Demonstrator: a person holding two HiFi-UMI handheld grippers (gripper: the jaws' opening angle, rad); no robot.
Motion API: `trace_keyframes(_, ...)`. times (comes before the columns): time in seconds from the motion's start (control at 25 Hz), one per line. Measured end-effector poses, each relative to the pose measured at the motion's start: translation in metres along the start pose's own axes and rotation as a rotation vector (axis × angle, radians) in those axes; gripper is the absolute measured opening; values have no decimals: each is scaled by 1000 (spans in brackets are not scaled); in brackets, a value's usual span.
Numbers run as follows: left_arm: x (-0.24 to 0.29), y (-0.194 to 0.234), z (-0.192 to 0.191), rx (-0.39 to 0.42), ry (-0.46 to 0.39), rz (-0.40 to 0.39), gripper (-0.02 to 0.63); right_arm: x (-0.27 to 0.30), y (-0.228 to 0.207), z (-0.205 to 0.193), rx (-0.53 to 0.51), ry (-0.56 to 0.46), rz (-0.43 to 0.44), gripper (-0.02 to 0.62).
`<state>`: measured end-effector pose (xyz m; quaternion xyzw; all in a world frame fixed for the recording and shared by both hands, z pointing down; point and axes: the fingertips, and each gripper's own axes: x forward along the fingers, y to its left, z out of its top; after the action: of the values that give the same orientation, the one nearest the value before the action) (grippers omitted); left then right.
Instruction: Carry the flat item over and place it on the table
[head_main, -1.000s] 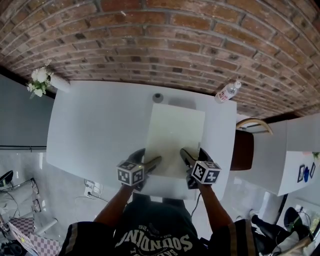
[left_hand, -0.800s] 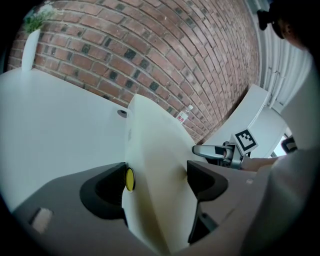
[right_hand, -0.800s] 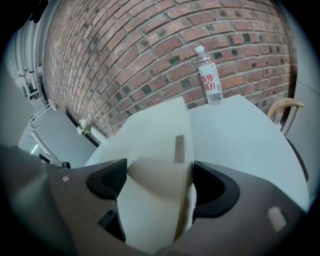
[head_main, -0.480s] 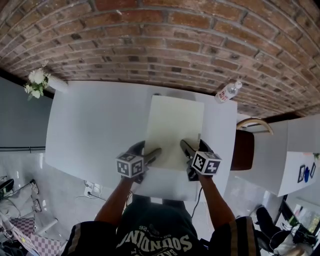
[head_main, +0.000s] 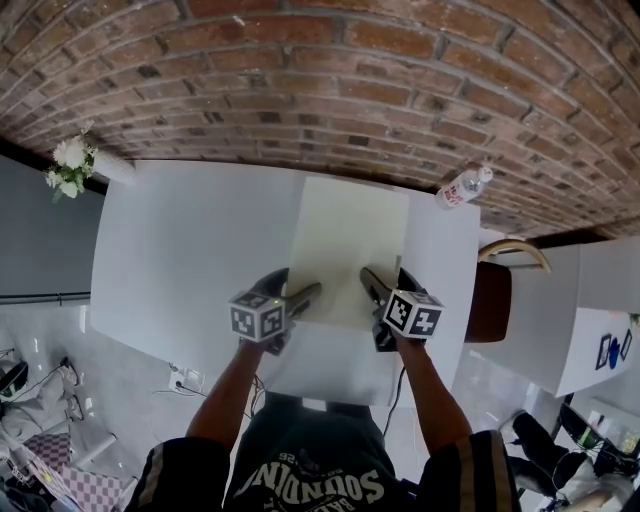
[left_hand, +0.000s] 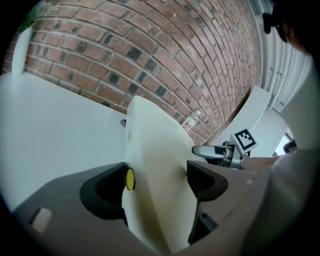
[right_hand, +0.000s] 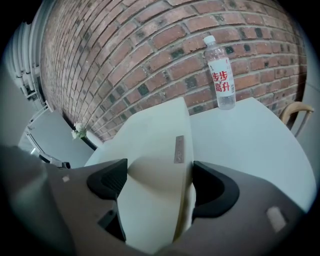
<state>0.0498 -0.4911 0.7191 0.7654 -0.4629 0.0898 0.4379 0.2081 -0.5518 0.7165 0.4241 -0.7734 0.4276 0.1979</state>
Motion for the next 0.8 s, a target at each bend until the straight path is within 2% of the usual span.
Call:
trace_keyframes(0.48,11,26,15,-45,-8,14,390,29,2,17,-16,10,-14,407)
trace_keyframes(0.8,18,36,20,-54,-3,26,390,43,-2,17,12,20,-27,405)
